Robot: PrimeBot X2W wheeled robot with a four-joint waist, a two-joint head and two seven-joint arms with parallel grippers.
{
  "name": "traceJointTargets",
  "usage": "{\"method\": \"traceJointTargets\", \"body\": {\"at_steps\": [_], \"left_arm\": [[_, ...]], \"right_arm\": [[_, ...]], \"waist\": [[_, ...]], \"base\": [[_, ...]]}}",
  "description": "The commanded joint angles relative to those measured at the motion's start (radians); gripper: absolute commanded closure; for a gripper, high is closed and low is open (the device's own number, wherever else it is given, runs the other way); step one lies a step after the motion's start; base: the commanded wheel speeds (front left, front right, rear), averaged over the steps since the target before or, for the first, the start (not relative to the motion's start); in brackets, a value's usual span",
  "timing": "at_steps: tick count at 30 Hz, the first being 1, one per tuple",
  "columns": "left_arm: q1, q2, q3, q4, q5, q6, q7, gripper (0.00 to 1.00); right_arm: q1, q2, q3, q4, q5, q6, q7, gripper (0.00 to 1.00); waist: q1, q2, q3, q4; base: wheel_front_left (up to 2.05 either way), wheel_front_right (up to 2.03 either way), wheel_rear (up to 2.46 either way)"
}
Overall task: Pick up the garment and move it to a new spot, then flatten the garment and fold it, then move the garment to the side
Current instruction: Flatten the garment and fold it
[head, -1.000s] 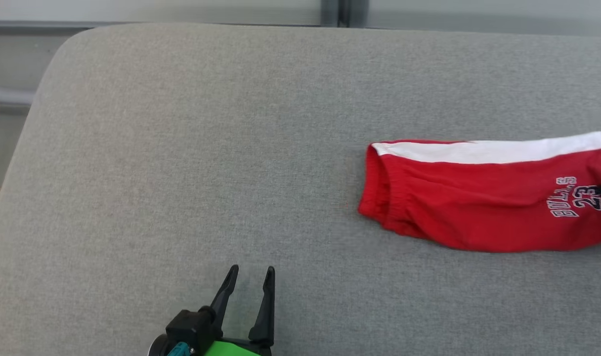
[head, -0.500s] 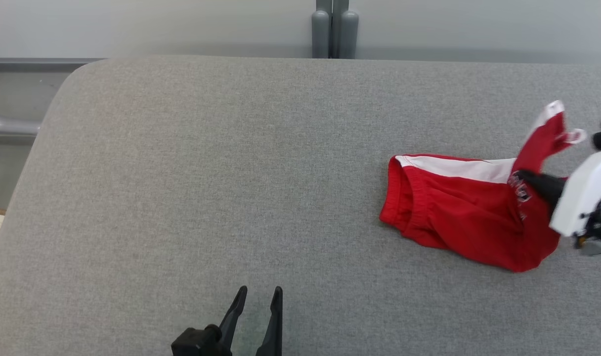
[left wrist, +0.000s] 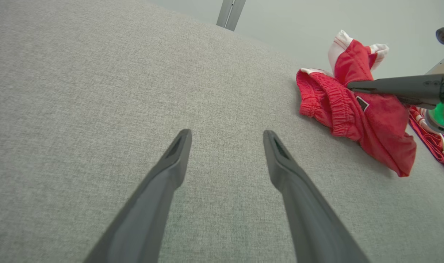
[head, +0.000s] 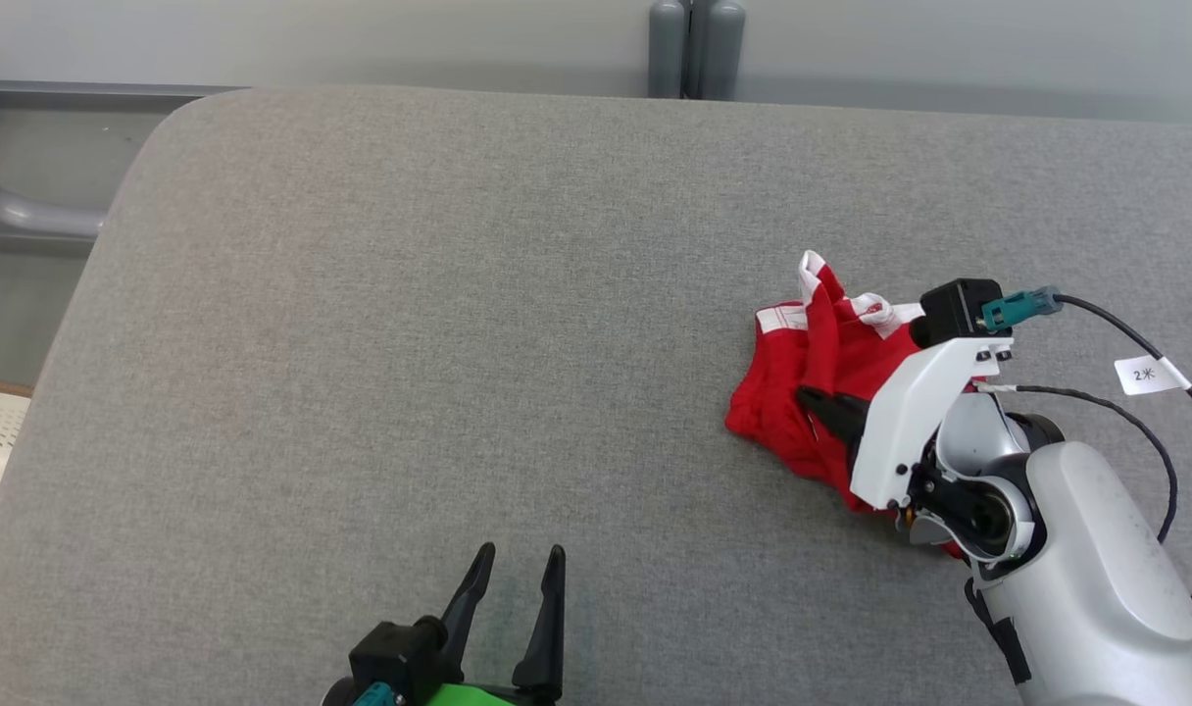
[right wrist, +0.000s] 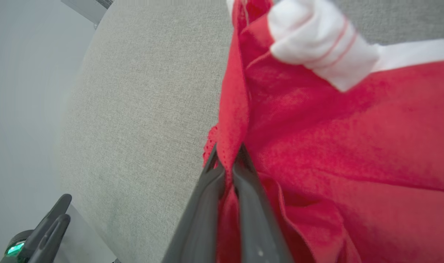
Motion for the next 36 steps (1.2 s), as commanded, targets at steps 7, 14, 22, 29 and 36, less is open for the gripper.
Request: {"method": "traceJointTargets", "body": {"at_steps": [7,14,22,29,36], "left_arm": [[-0.001,0.004,-0.012,0.014,-0.002,-0.006,-0.003,0.00],[0.026,0.004,0.006,0.027,0.006,-0.009,-0.003,0.00],[0.088,0.004,0.096,0.008,0.033,-0.012,-0.003,0.00],[0.153,0.003,0.185,-0.040,0.058,-0.018,-0.003,0.00],[0.184,0.003,0.263,-0.077,0.102,-0.025,-0.003,0.00]], "right_arm": [[-0.010,0.039,-0.005,0.017,-0.019,0.000,-0.058,0.00],[0.028,0.054,0.068,-0.039,0.070,0.000,-0.119,0.00],[0.162,-0.105,0.097,-0.160,-0.030,0.000,-0.415,0.00],[0.331,-0.202,-0.018,-0.037,-0.199,0.000,-0.798,0.00],[0.426,-0.192,-0.148,0.108,-0.297,0.000,-0.961,0.00]], "waist": [[0.0000,0.0000,-0.013,-0.021],[0.0000,0.0000,-0.052,-0.062],[0.0000,0.0000,-0.131,-0.129],[0.0000,0.0000,-0.182,-0.181],[0.0000,0.0000,-0.208,-0.197]], "base": [[0.00,0.00,0.00],[0.00,0.00,0.00],[0.00,0.00,0.00],[0.00,0.00,0.00],[0.00,0.00,0.00]]}}
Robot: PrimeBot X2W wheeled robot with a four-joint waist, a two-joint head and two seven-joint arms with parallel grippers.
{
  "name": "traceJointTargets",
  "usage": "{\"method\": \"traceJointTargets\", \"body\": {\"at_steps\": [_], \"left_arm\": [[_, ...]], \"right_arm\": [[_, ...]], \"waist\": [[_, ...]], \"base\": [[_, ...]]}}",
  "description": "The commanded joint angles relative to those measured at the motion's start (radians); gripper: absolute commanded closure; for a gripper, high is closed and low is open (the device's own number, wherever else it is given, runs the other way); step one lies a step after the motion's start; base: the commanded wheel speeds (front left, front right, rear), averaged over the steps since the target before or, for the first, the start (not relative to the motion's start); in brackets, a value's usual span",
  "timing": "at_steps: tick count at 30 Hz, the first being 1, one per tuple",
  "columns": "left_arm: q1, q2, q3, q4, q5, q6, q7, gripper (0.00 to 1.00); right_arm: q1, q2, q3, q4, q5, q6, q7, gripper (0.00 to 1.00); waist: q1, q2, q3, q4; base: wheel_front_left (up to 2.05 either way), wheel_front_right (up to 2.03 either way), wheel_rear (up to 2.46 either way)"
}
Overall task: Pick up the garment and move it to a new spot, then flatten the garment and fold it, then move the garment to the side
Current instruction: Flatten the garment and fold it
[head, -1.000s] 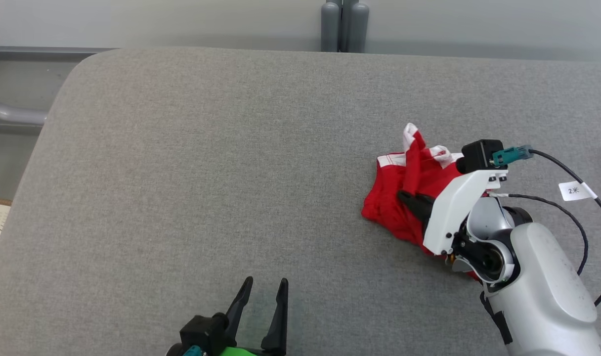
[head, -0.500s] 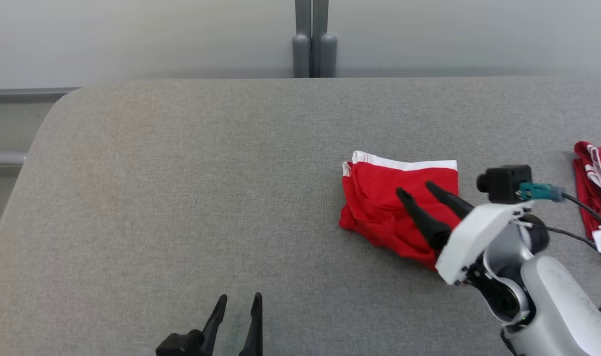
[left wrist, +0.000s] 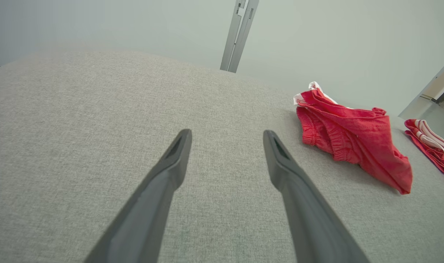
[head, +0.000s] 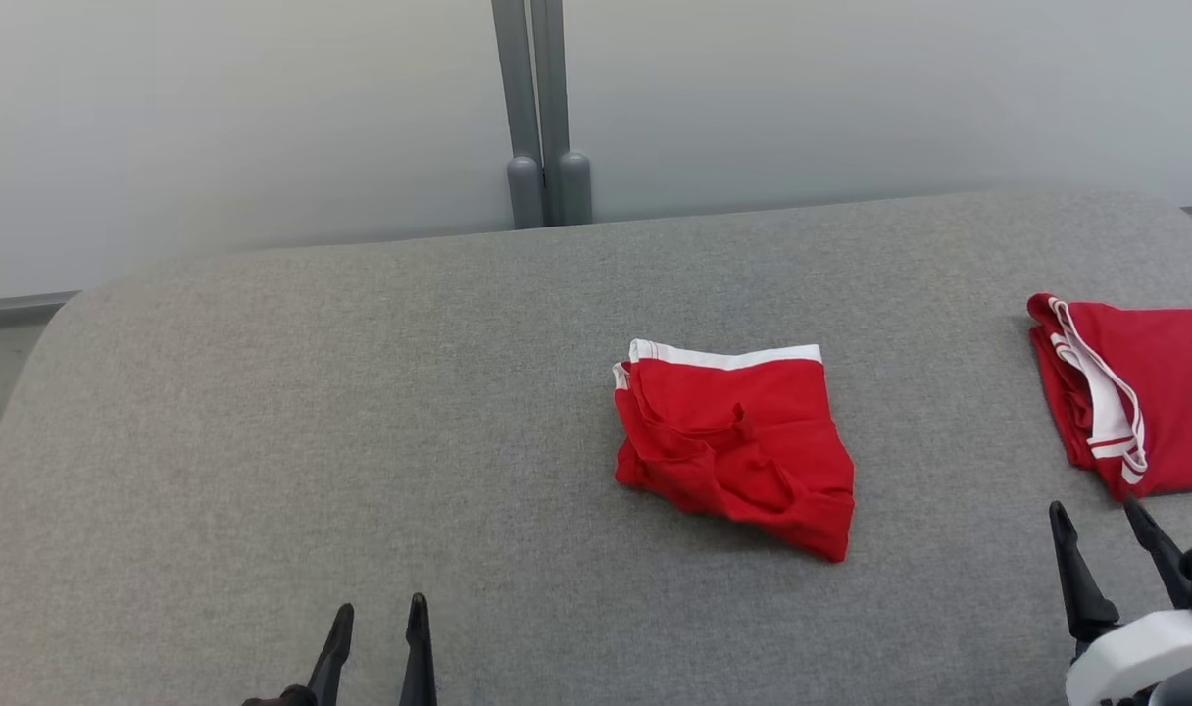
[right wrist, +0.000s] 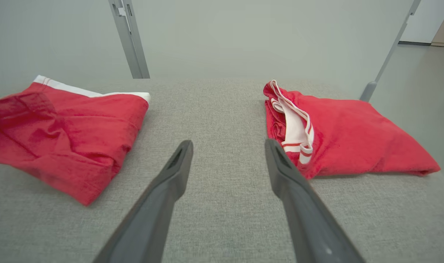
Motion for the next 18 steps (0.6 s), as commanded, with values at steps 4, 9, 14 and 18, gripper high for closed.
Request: {"method": "traceJointTargets", "body": {"at_steps": [4,9,14,18], "left_arm": [[0.030,0.004,0.027,-0.020,0.021,0.000,-0.003,0.00],[0.044,0.004,0.040,-0.033,0.039,-0.004,-0.003,0.00],[0.052,0.004,0.050,-0.039,0.059,-0.010,-0.003,0.00],[0.054,0.004,0.054,-0.041,0.063,-0.015,-0.003,0.00]], "right_arm": [[0.062,0.046,-0.075,-0.049,-0.026,0.000,-0.006,0.00],[0.094,0.073,-0.106,-0.095,-0.038,0.000,-0.007,0.00],[0.111,0.081,-0.107,-0.117,-0.043,0.000,-0.007,0.00],[0.107,0.082,-0.099,-0.123,-0.044,0.000,-0.007,0.00]], "waist": [[0.0000,-0.0001,-0.025,-0.010],[0.0000,-0.0001,-0.036,-0.006],[0.0000,-0.0001,-0.044,0.005],[0.0000,-0.0001,-0.043,0.019]], "base": [[0.00,0.00,0.00],[0.00,0.00,0.00],[0.00,0.00,0.00],[0.00,0.00,0.00]]}}
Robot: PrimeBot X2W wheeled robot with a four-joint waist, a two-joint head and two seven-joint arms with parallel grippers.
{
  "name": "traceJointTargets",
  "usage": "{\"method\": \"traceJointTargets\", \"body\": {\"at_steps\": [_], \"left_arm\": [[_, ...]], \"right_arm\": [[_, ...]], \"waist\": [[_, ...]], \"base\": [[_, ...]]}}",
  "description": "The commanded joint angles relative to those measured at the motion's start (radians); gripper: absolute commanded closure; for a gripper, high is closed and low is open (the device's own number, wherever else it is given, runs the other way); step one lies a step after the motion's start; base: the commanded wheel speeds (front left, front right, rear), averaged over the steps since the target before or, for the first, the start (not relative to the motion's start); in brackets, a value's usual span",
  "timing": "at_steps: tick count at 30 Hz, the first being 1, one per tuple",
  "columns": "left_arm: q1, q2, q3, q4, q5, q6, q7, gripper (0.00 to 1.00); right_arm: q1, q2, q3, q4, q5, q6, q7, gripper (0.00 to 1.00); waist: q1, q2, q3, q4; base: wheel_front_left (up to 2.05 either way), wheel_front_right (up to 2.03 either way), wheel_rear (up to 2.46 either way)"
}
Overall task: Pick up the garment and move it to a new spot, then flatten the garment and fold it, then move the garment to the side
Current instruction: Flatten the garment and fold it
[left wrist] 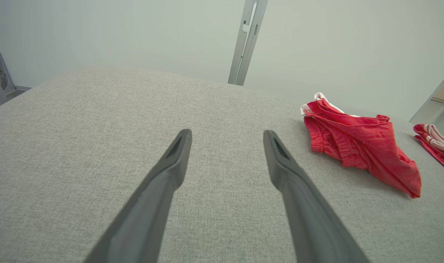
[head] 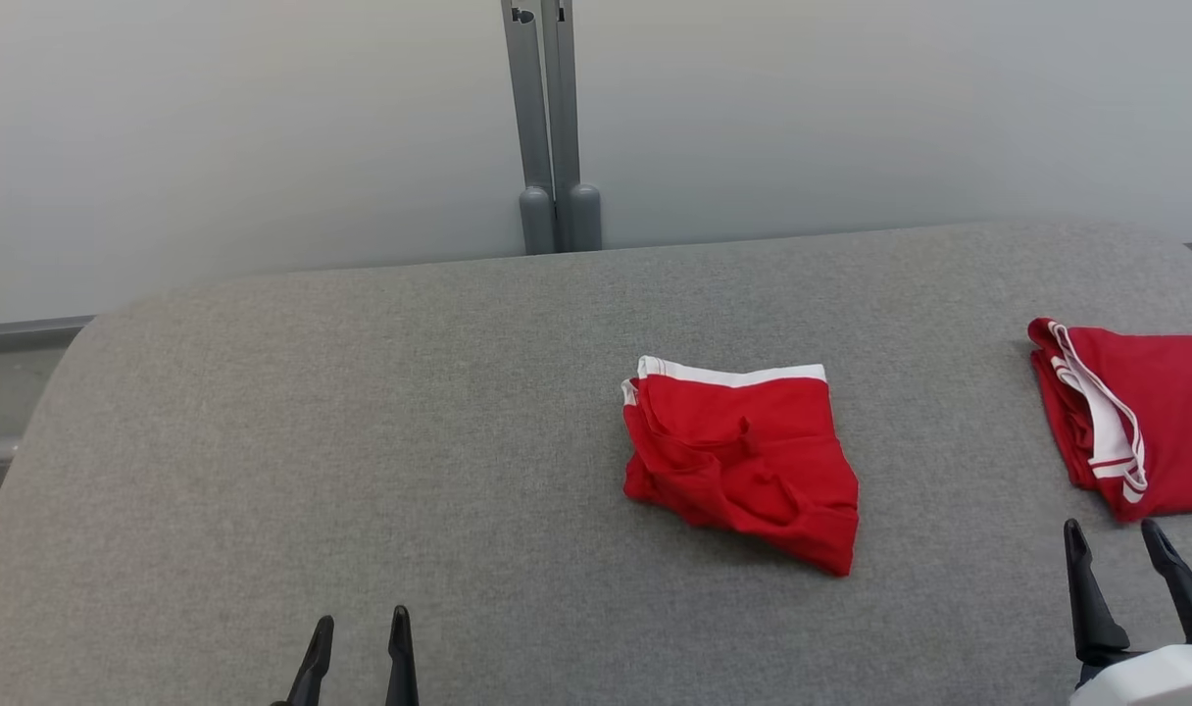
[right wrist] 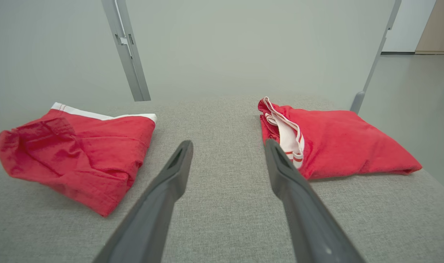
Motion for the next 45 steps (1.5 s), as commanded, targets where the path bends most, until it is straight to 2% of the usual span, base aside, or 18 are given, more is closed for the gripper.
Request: {"method": "traceJointTargets", "body": {"at_steps": [1,2,3,4,5,10,17,24,26,37,45], "left_arm": [[0.012,0.004,0.003,-0.004,0.003,-0.006,-0.003,0.00],[0.008,0.004,0.002,-0.005,0.004,-0.004,-0.003,0.00],[0.001,0.004,0.002,-0.006,0.004,-0.003,-0.003,0.00],[-0.005,0.004,-0.001,-0.006,0.005,-0.003,-0.003,0.00],[-0.012,0.004,-0.004,-0.007,0.004,-0.004,-0.003,0.00],[-0.046,0.004,-0.036,-0.002,-0.002,0.001,-0.003,0.00],[-0.102,0.004,-0.103,-0.001,-0.027,0.023,-0.003,0.00],[-0.118,0.004,-0.118,0.006,-0.038,0.040,-0.003,0.00],[-0.112,0.004,-0.114,0.007,-0.039,0.042,-0.003,0.00],[-0.087,0.004,-0.108,0.003,-0.042,0.044,-0.003,0.00],[-0.098,0.004,-0.096,0.013,-0.031,0.036,-0.003,0.00]], "right_arm": [[-0.004,0.000,0.007,-0.012,-0.001,0.000,-0.004,0.00],[-0.013,0.001,0.013,-0.015,0.006,0.000,-0.004,0.00],[-0.023,0.000,0.023,-0.008,0.017,0.000,-0.003,0.62],[-0.035,-0.005,0.033,0.000,0.018,0.000,-0.003,0.94],[-0.056,-0.010,0.053,0.011,0.027,0.000,-0.003,1.00],[-0.193,-0.030,0.176,0.117,0.024,0.000,-0.003,1.00],[-0.429,-0.027,0.321,0.339,0.041,0.000,-0.003,1.00],[-0.522,-0.029,0.461,0.506,0.099,0.000,-0.002,1.00],[-0.523,-0.032,0.503,0.511,0.133,0.000,-0.003,1.00],[-0.429,-0.112,0.721,0.341,0.269,0.000,-0.003,1.00],[-0.439,-0.107,0.831,0.322,0.312,0.000,-0.003,1.00]], "waist": [[0.0000,0.0000,0.004,0.011],[0.0000,0.0000,0.008,0.016],[0.0000,0.0000,0.013,0.023],[0.0000,0.0000,0.019,0.030],[0.0000,0.0000,0.025,0.040],[0.0000,0.0000,0.075,0.095],[0.0000,0.0000,0.173,0.180],[0.0000,0.0000,0.185,0.229],[0.0000,0.0000,0.180,0.231],[0.0000,0.0000,0.162,0.193],[0.0000,0.0000,0.158,0.167]], "base": [[0.00,0.00,0.00],[0.00,0.00,0.00],[0.00,0.00,0.00],[0.00,0.00,0.00],[0.00,0.00,0.00],[0.00,0.00,0.00],[0.00,0.00,0.00],[0.00,0.00,0.00],[0.00,0.00,0.00],[0.00,0.00,0.00],[0.00,0.00,0.00]]}}
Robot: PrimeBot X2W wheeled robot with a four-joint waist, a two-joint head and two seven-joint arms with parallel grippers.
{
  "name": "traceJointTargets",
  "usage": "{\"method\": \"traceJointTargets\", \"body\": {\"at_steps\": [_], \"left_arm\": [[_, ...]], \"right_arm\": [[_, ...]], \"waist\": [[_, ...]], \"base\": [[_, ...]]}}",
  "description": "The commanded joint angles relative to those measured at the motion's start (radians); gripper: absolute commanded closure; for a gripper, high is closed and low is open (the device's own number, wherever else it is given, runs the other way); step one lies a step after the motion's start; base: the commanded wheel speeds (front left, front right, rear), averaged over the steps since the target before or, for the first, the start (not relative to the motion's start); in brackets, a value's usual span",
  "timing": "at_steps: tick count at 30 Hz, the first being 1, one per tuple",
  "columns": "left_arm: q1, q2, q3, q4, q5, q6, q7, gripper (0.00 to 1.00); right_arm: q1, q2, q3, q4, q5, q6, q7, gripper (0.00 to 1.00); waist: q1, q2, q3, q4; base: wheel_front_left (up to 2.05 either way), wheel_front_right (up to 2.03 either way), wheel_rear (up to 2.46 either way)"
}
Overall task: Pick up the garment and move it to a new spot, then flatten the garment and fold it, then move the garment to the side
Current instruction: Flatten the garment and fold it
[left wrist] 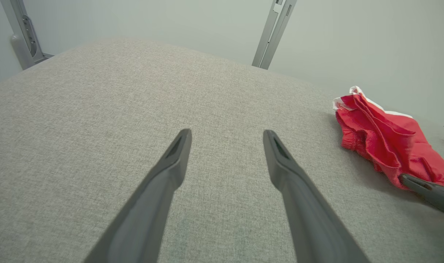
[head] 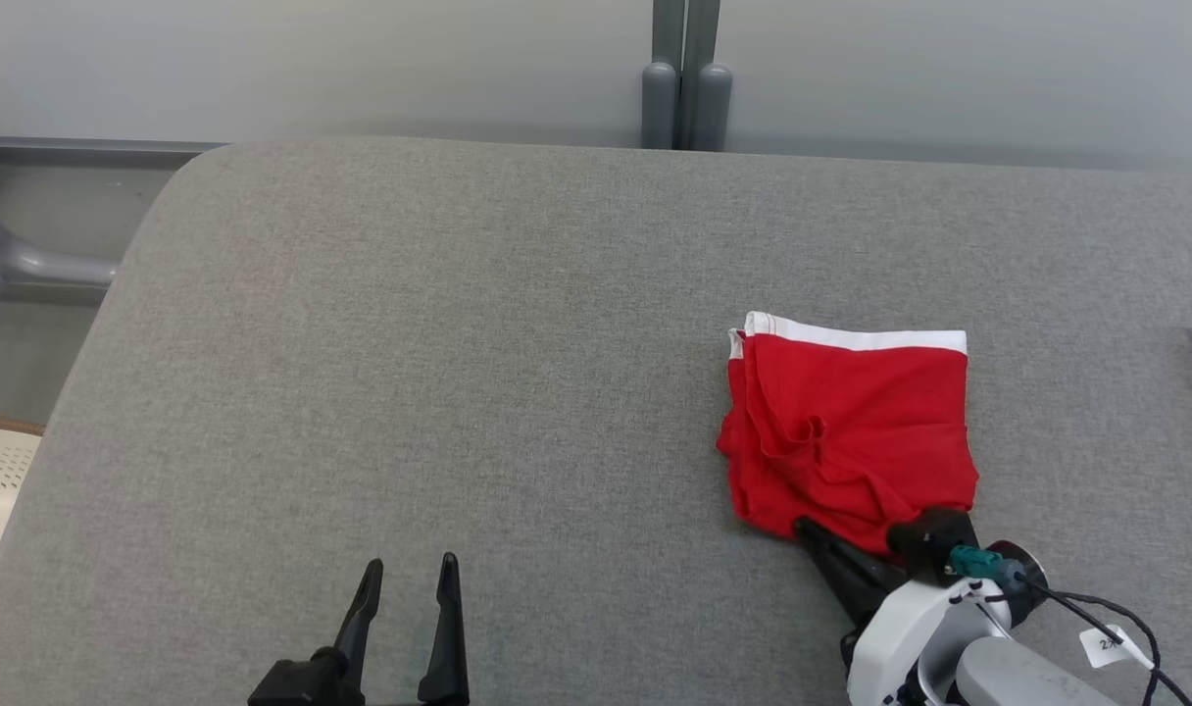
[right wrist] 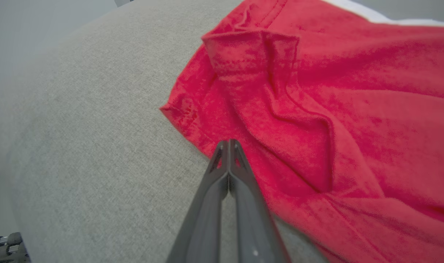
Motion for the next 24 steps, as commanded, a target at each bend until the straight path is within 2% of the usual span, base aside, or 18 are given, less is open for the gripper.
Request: {"method": "traceJointTargets", "body": {"at_steps": [1,5,8,16,20,24], "left_arm": [[-0.002,0.003,0.007,0.003,0.004,-0.002,-0.003,0.00],[0.010,0.003,0.016,0.006,0.004,-0.002,-0.003,0.00],[0.030,0.003,0.027,0.007,0.001,0.003,-0.003,0.00],[0.062,0.003,0.048,-0.006,-0.001,-0.002,-0.003,0.00],[0.028,0.003,0.038,-0.018,0.004,-0.007,-0.003,0.00],[-0.014,0.003,0.015,-0.019,0.003,-0.008,-0.003,0.00]], "right_arm": [[-0.004,0.008,0.015,-0.004,0.013,0.000,-0.002,1.00],[-0.006,0.019,0.064,-0.009,0.021,0.000,-0.002,1.00],[0.005,0.021,0.051,-0.048,0.028,0.000,-0.002,1.00],[0.061,-0.061,-0.077,-0.178,-0.011,0.000,-0.002,1.00],[0.025,-0.110,-0.129,-0.177,-0.023,0.000,-0.002,1.00],[-0.031,-0.144,-0.135,-0.139,-0.024,0.000,-0.002,1.00]], "waist": [[0.0000,0.0000,-0.003,-0.004],[0.0000,0.0000,-0.014,-0.019],[0.0000,0.0000,-0.035,-0.037],[0.0000,0.0000,-0.081,-0.089],[0.0000,0.0000,-0.046,-0.094],[0.0000,0.0000,0.010,-0.074]], "base": [[0.00,0.00,0.00],[0.00,0.00,0.00],[0.00,0.00,0.00],[0.00,0.00,0.00],[0.00,0.00,0.00],[0.00,0.00,0.00]]}}
